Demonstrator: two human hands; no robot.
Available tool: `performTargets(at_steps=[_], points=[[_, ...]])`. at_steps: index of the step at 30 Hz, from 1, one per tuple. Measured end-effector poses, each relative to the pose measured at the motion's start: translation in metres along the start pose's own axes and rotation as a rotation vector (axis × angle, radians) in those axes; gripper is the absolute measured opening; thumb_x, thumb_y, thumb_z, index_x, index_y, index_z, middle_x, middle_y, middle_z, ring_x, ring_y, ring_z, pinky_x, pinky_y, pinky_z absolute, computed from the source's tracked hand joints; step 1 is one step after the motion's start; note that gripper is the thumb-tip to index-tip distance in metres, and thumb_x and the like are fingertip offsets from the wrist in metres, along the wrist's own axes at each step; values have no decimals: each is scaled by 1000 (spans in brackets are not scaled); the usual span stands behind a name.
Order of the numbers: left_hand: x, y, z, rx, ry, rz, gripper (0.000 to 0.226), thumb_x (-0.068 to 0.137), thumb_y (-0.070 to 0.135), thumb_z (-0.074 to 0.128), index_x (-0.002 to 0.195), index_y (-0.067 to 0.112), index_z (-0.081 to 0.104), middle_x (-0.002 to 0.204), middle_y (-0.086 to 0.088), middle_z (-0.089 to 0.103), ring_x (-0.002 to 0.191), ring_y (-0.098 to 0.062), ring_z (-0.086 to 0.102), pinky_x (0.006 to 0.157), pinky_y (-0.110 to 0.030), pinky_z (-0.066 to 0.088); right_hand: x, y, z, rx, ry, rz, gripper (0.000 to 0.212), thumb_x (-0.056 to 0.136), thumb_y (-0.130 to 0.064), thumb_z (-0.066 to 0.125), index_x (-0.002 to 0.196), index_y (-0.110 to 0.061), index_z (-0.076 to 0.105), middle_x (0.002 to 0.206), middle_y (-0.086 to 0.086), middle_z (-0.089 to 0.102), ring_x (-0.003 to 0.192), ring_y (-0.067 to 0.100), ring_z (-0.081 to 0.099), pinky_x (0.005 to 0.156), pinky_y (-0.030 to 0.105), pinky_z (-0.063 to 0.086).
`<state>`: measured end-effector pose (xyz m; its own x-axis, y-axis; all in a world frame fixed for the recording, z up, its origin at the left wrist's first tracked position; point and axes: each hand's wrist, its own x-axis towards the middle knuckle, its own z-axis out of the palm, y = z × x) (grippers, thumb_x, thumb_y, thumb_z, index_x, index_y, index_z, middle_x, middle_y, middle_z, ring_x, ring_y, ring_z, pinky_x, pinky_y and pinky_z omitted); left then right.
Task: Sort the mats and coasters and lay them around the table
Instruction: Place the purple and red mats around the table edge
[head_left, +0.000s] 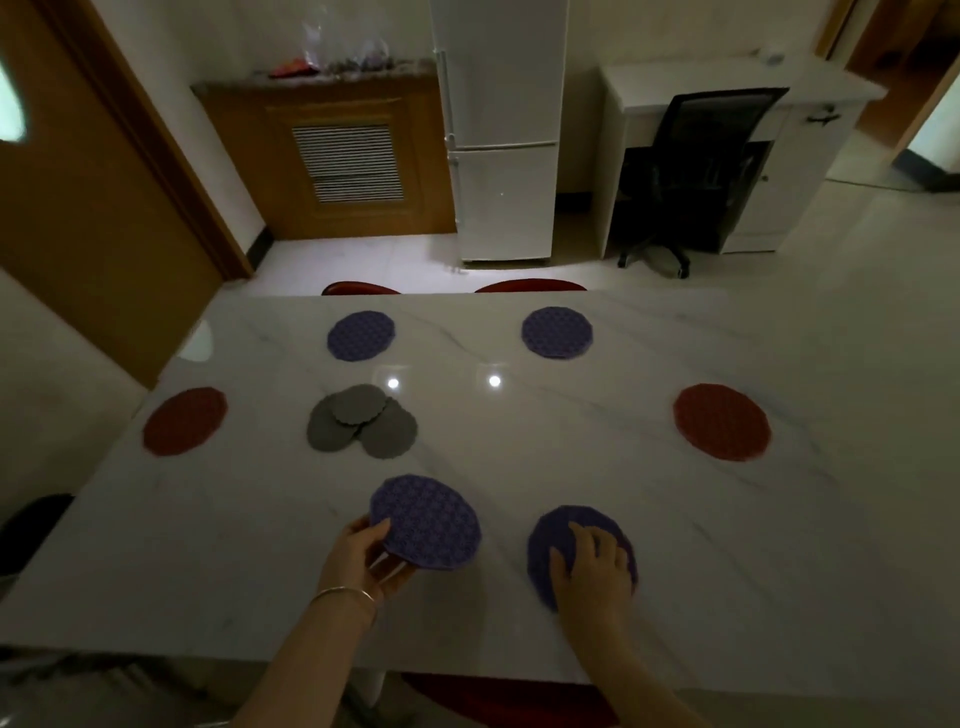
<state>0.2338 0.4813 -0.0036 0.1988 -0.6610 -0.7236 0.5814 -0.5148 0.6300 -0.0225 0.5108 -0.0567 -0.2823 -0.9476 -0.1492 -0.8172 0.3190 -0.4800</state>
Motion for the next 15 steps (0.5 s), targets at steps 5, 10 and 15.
performTargets(at_steps=[5,10,15], points=[[-8,44,-13,-9,-45,19,23,85,8,60,107,16,62,104,-18,66,89,-37,64,59,-40,56,8,-110,4,499,-268,-117,69,84,-50,60,141,-22,33,142,2,34,115,19,50,97,37,47],[-1,94,-54,272,-75,106,27,84,5,64,108,16,59,105,-14,68,88,-33,68,56,-37,57,6,-197,23,563,-310,-221,81,71,-36,79,137,-18,35,137,5,29,111,14,41,94,26,41],[36,134,-112,659,-23,255,46,78,0,68,119,11,51,99,-11,65,82,-27,67,59,-41,59,-13,-253,67,356,-218,-320,73,75,-17,70,138,-15,34,152,0,13,127,18,38,99,25,40]])
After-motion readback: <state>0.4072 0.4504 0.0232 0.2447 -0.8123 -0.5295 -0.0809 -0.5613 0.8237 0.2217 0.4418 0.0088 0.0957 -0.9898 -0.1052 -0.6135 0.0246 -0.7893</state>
